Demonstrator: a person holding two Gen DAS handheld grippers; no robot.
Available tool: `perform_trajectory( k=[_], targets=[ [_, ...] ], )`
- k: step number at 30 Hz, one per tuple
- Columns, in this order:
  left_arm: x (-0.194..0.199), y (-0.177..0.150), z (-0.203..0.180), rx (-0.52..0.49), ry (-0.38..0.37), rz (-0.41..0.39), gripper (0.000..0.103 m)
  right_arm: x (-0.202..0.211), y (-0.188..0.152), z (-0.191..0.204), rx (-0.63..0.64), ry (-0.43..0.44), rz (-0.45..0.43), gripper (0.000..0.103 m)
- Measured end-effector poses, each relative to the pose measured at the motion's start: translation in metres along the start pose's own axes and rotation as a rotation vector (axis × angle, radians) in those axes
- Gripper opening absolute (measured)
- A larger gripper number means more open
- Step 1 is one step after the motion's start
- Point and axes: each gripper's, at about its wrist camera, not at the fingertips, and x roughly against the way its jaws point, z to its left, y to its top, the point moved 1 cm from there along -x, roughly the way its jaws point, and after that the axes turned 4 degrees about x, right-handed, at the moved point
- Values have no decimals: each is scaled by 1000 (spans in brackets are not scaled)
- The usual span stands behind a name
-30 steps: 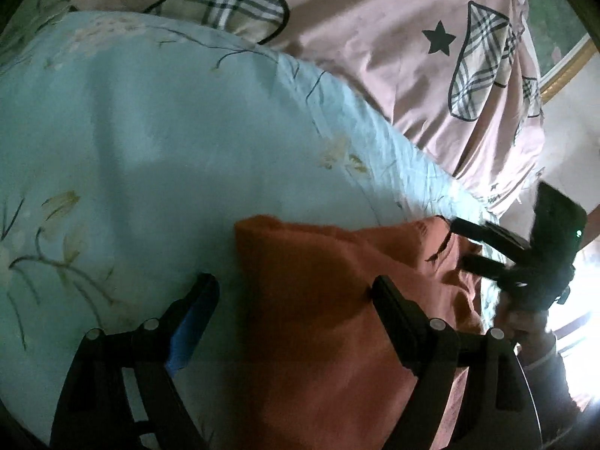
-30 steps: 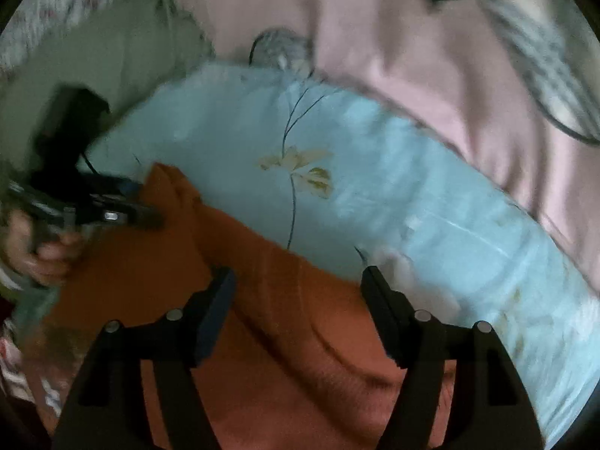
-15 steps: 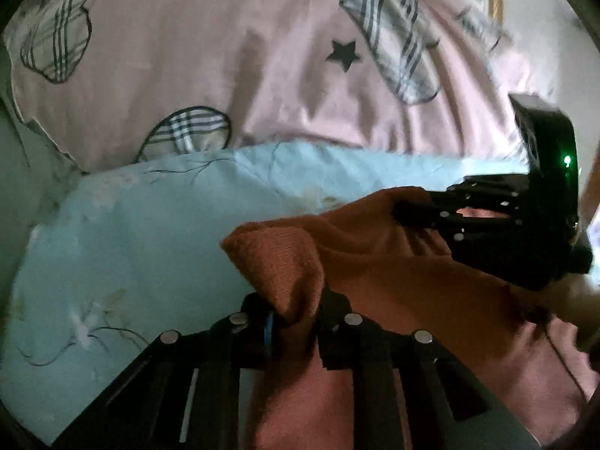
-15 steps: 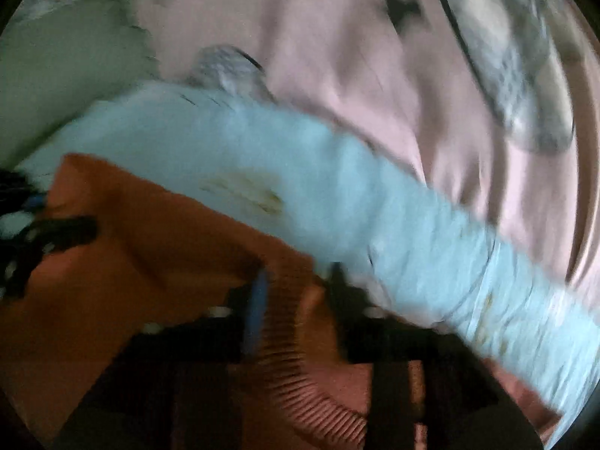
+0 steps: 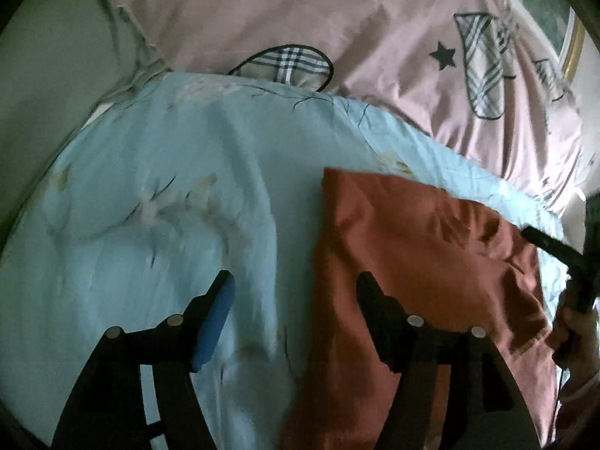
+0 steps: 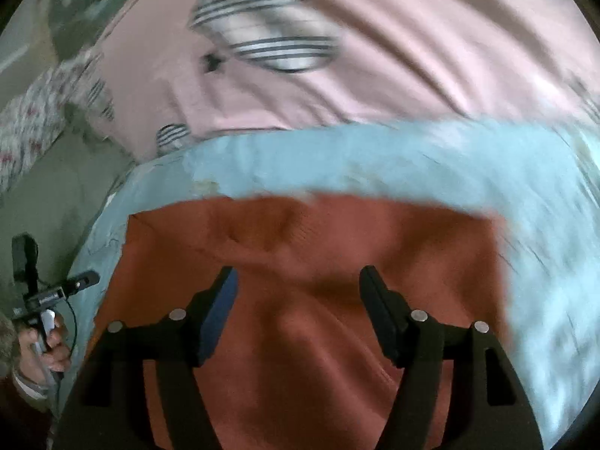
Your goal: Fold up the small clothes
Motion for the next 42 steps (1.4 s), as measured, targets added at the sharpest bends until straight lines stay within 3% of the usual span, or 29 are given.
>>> perform_trajectory(
  k=[5, 10, 12, 13, 14, 17, 19, 26, 28, 30, 31, 32, 33, 35, 39, 42],
  targets=[
    [17, -36, -1, 13, -3, 22, 72, 15, -36, -55, -210, 8, 46, 68],
    [7, -62, -14, -40, 100, 60, 72, -4, -43, -55, -192, 18, 95, 65],
    [3, -65, -15, -49, 120, 62, 72, -15, -39, -48, -144, 13, 124, 33],
    [2, -67, -15, -52, 131, 63, 72, -15, -39, -47, -135, 33, 134, 5],
    [0, -68, -16, -58, 142, 65, 72, -4, -36, -42, -118, 51, 104, 5],
    [0, -69, -17, -72, 163, 63, 73, 38, -25, -34, -28, -42, -10, 5],
    [1, -70, -17, -79, 170, 59, 74, 46, -19, -40, -32, -64, -24, 4],
    [-1, -73, -19, -76, 180, 50, 79, 15, -29, -42, 38, -299, 110, 5],
    [-1, -74, -17, -75, 178, 46, 79, 25, -34, -31, 44, -383, 63, 7],
    [-2, -74, -16, -72, 175, 47, 79, 34, -38, -15, 39, -264, 5, 13],
    [-2, -74, -16, -70, 176, 48, 80, 33, -40, -10, 35, -206, 11, 22],
    [-3, -74, -16, -70, 177, 48, 81, 24, -44, -8, 28, -148, 57, 37],
    [-4, -75, -16, -72, 181, 48, 81, 14, -47, -10, 27, -149, 102, 42],
    [-4, -75, -16, -72, 183, 46, 81, 0, -56, -21, 17, -182, 170, 43],
    [2, -77, -16, -65, 191, 61, 81, 37, -57, -27, -47, -193, 91, 44],
    [19, -87, -15, -66, 179, 67, 80, 75, -65, -17, -57, -117, 30, 46]
  ],
)
